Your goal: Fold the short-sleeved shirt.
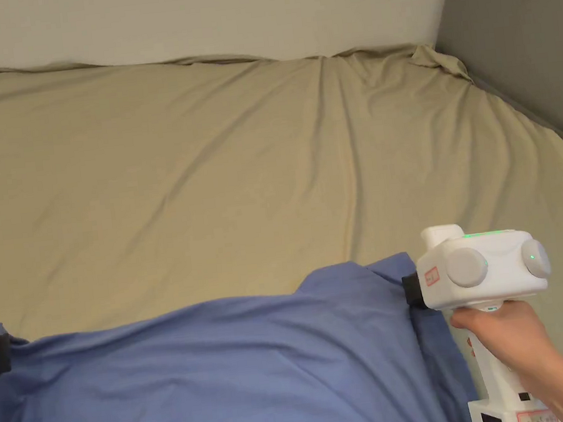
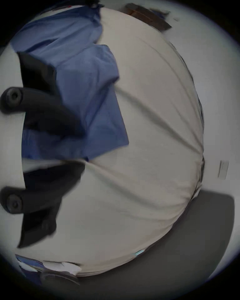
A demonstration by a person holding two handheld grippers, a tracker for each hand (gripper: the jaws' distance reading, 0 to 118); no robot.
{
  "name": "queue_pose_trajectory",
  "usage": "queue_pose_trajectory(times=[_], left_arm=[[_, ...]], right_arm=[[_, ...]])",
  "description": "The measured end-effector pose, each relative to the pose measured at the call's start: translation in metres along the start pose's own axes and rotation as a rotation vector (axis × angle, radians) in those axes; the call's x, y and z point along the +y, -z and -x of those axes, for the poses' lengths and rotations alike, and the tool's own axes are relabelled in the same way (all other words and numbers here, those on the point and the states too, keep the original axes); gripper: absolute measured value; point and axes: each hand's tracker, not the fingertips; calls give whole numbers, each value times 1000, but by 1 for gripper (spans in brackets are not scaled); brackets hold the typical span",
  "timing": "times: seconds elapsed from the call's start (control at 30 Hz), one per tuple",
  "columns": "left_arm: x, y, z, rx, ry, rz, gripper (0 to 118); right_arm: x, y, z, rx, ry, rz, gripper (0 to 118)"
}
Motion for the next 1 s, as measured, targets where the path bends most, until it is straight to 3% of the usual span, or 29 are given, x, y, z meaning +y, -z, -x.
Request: queue_pose_trajectory(times=[0.03,0.07,0.27,0.47,0.7,0.8,1.0], left_arm=[[-1,-1,0,-1,-7,-9,2],[-5,-8,-3,-6,-19,-30,2],[-5,-64,4,-32,-59,-165,2],[7,-179,6,-57,-40,-394,2],[65,-335,7,-26,26,-696,2],[108,-388,14,-18,-9,-786,2],[192,-442,9,119,8,-896,2]], right_arm=[[0,-4,8,-71,-33,8,5],[-1,-10,12,-96,-38,-18,5],[3,-93,-7,26,34,-219,4],[16,-217,-14,121,38,-470,3],[55,-379,-25,112,32,-786,3],[87,-436,-33,104,45,-898,3],[174,-513,-33,81,65,-1056,3]])
